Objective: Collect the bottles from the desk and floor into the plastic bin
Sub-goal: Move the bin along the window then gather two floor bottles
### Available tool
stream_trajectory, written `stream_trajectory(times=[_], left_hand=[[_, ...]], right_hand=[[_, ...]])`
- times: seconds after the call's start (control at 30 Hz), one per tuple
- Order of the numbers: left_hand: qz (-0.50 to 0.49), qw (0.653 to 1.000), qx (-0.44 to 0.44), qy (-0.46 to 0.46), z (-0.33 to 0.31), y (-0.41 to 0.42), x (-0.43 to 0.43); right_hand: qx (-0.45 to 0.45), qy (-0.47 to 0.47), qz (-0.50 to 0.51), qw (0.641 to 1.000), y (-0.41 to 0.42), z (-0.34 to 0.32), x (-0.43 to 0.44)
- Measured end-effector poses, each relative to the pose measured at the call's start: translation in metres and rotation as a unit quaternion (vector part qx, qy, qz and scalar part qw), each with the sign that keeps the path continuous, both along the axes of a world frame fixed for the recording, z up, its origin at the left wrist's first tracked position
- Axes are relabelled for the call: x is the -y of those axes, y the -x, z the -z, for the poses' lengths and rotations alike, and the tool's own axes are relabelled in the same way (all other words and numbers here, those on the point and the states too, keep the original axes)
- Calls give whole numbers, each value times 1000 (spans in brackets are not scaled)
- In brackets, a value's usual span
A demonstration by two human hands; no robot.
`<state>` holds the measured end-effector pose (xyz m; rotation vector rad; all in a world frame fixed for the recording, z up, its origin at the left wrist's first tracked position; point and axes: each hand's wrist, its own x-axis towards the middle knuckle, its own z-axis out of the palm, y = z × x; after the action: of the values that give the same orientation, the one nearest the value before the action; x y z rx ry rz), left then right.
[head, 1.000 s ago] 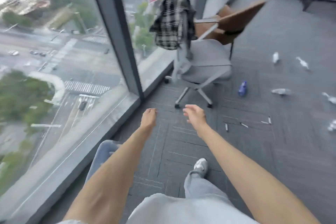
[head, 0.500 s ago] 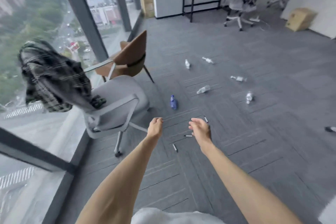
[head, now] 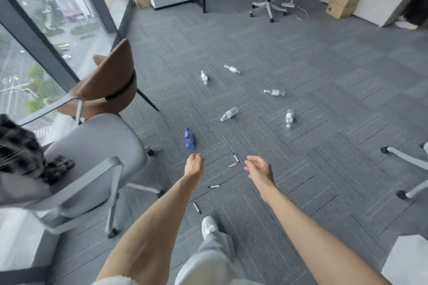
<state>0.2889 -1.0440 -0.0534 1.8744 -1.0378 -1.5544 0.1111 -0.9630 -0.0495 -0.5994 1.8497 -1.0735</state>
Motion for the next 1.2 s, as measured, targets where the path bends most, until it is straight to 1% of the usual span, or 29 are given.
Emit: stream_trajectory(times=[0.1,0.23,0.4,0.53,0.63,0.83,0.97,1.07,1.2], left_hand=[[2,1000,6,-13,4,20,57],[8,1000,9,1,3,45,127],[-19,1000,-11,0,-1,71,194],[-41,999,22,-2,1,87,248],[-85,995,41,-16,12,94,287],[-166,983,60,-53,13,110,340],[-195,976,70,-71,18,110,366],[-209,972,69,-79,27,109,381],[-212,969,66,-106,59,93,400]], right_hand=[[-8,-20,9,1000,27,-4,51],[-25,-32,-5,999,59,-7,120],[-26,-43,-30,998,89,0,204],[-31,-41,-53,997,108,13,286],[-26,-52,-104,993,124,20,348],[-62,-73,-203,974,143,36,448],[-57,-100,-255,960,138,42,496],[-58,-125,-279,950,135,53,525],[-64,-151,-283,945,127,75,560]])
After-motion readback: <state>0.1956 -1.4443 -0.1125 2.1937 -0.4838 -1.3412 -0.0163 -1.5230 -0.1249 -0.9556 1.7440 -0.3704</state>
